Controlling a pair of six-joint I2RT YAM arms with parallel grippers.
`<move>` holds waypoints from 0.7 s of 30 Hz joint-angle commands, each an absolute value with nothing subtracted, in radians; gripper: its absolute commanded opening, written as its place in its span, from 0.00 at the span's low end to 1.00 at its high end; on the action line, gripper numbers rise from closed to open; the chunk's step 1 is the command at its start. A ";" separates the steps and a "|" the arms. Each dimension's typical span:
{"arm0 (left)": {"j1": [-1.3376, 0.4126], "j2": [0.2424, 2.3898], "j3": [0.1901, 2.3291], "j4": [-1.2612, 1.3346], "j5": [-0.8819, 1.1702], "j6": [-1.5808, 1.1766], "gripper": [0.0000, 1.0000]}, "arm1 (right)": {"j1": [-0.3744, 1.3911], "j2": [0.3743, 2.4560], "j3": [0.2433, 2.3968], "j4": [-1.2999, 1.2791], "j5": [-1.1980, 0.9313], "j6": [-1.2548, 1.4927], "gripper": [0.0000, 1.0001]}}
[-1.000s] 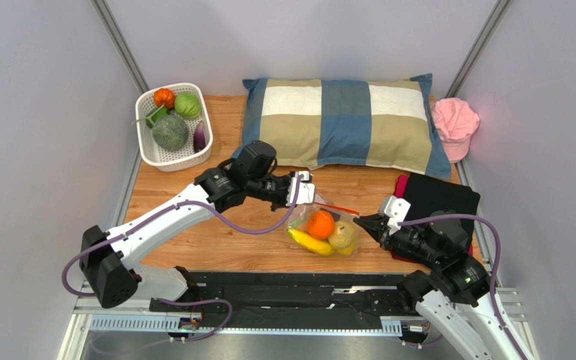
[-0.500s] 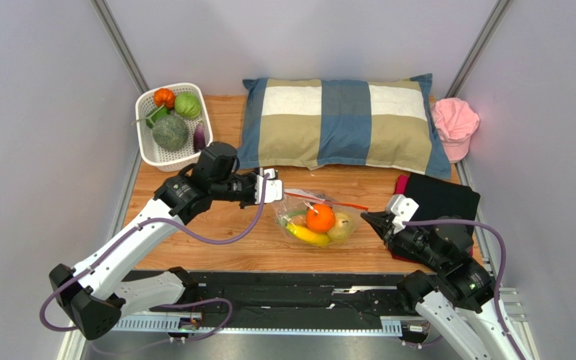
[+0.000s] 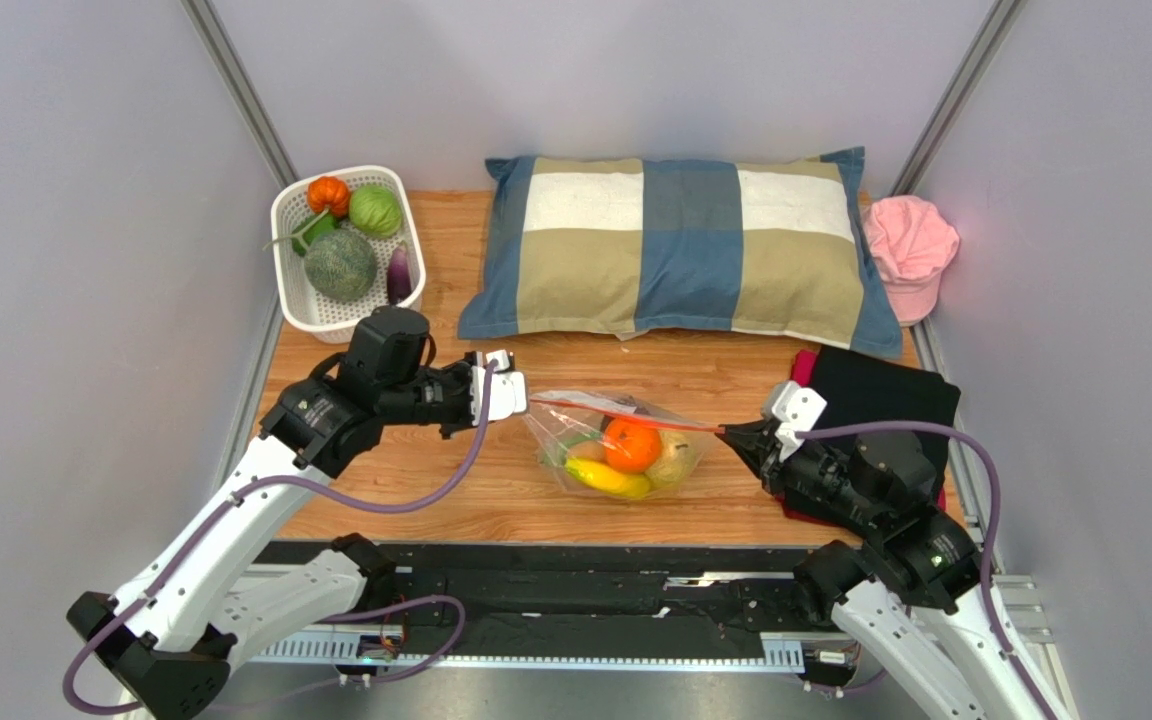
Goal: Place the food in the zip-top bag and seal the zipper
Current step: Place the zipper food storage bag at the center of the board.
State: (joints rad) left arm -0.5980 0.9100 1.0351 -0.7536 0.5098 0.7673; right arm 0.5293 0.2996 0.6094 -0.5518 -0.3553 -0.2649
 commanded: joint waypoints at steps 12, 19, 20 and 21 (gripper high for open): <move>-0.840 1.118 1.186 -0.667 0.450 0.525 0.81 | 0.526 0.489 0.621 -0.324 -0.515 -0.224 0.00; -0.945 1.242 1.213 -0.611 0.436 0.503 0.83 | 0.526 0.462 0.621 -0.373 -0.505 -0.216 0.00; -0.954 1.246 1.210 -0.607 0.437 0.502 0.83 | 0.526 0.457 0.621 -0.379 -0.505 -0.216 0.00; -0.968 1.250 1.204 -0.601 0.442 0.500 0.83 | 0.526 0.456 0.620 -0.380 -0.502 -0.215 0.00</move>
